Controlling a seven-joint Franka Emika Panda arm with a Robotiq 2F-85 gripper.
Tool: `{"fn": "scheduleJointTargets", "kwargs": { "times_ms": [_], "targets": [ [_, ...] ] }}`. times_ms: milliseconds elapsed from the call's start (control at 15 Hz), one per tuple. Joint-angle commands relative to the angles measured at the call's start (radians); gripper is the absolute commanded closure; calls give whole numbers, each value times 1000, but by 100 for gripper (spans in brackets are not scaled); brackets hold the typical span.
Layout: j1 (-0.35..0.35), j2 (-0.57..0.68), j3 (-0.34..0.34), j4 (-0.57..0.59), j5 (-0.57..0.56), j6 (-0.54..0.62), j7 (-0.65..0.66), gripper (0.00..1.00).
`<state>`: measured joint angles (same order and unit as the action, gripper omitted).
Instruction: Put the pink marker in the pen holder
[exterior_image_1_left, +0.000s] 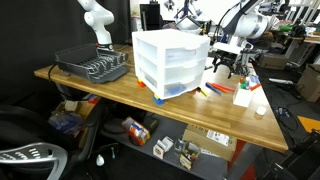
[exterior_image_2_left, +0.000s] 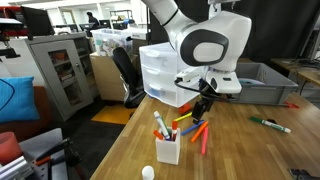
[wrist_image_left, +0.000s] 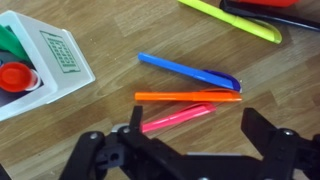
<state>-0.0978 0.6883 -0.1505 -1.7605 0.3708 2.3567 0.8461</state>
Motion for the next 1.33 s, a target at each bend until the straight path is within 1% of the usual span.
{"fn": "scheduleJointTargets", "kwargs": {
  "times_ms": [0, 267, 400, 733, 800, 867, 1267],
  "targets": [
    [7, 14, -7, 11, -4, 11, 47, 0],
    [13, 55, -10, 28, 26, 0, 232, 0],
    [13, 69, -7, 25, 36, 27, 322, 0],
    [10, 72, -14, -11, 63, 193, 513, 0],
    [2, 72, -9, -18, 66, 220, 529, 0],
    [-3, 76, -4, 5, 26, 167, 503, 0],
    [-2, 80, -4, 6, 23, 174, 509, 0]
  ]
}}
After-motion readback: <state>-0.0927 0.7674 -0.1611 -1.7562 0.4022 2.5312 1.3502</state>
